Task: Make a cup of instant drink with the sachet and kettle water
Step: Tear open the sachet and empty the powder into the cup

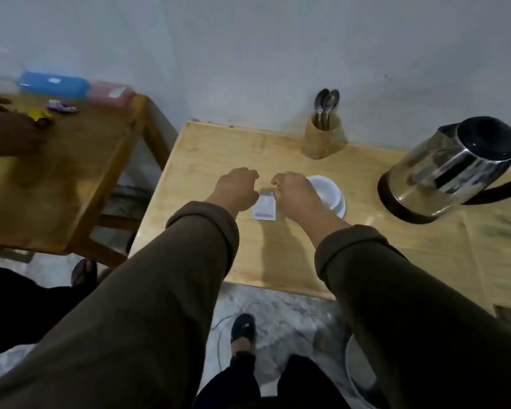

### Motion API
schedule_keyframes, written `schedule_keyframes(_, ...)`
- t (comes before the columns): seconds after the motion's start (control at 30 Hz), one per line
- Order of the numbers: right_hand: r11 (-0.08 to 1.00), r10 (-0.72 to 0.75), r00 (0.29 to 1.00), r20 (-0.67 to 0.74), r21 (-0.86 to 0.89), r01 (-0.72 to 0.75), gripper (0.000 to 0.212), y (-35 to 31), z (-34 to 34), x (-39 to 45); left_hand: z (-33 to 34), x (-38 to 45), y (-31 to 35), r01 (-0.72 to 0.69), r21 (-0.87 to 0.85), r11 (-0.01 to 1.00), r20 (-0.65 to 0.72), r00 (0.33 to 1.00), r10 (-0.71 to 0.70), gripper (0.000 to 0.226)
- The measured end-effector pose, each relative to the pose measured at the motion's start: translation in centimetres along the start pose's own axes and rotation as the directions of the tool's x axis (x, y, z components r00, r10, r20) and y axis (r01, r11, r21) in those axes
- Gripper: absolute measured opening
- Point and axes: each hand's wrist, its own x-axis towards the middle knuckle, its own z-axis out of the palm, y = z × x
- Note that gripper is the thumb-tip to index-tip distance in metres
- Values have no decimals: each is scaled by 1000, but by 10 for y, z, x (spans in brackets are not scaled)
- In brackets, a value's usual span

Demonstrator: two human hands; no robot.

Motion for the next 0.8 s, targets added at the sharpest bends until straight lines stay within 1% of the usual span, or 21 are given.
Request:
schedule_keyframes(0.03, 999, 40, 998, 55, -14, -39, 35, -5, 2, 4, 2, 3, -2, -2, 32, 999, 34, 999, 1, 52)
schedule_keyframes(0.17, 996, 88, 985, 151, 8, -91, 35, -19, 18, 17, 20, 17, -7, -2, 85, 996, 84, 996, -6, 47)
schedule_keyframes(0.23, 995, 98, 986, 137, 13, -101, 31, -20, 31, 23, 28, 25, -10, 11, 115, 993, 100, 995, -22, 45)
schedule_keyframes(0.3, 991, 127, 985, 116, 30, -131, 28, -22, 42, 32, 31, 30, -14, 28, 119, 992, 85, 996, -39, 42)
schedule_keyframes(0.37, 992, 123, 980, 156, -2, -124, 31, -24, 44, 42, 36, 35, -18, 32, 99, 995, 72, 997, -39, 41)
schedule_keyframes(0.43, 992, 112, 971, 213, -76, -98, 42, -23, 44, 50, 40, 37, -20, 32, 83, 996, 82, 996, -38, 46)
schedule_keyframes(0.5, 988, 115, 977, 181, -124, -93, 52, -20, 46, 55, 43, 40, -22, 21, 60, 998, 97, 995, -27, 54)
schedule_keyframes(0.57, 983, 123, 980, 157, -154, -98, 46, -16, 51, 60, 46, 42, -23, 9, 48, 999, 97, 995, -14, 60)
schedule_keyframes(0.63, 982, 129, 978, 164, -156, -103, 41, -13, 55, 65, 50, 44, -25, 3, 35, 999, 88, 996, -6, 64)
schedule_keyframes(0.7, 978, 135, 971, 197, -185, -99, 41, -12, 53, 68, 52, 46, -25, 14, 8, 1000, 83, 996, -15, 69)
schedule_keyframes(0.8, 975, 144, 968, 208, -199, -102, 40, -9, 56, 75, 53, 48, -24, 22, -27, 999, 90, 996, -20, 70)
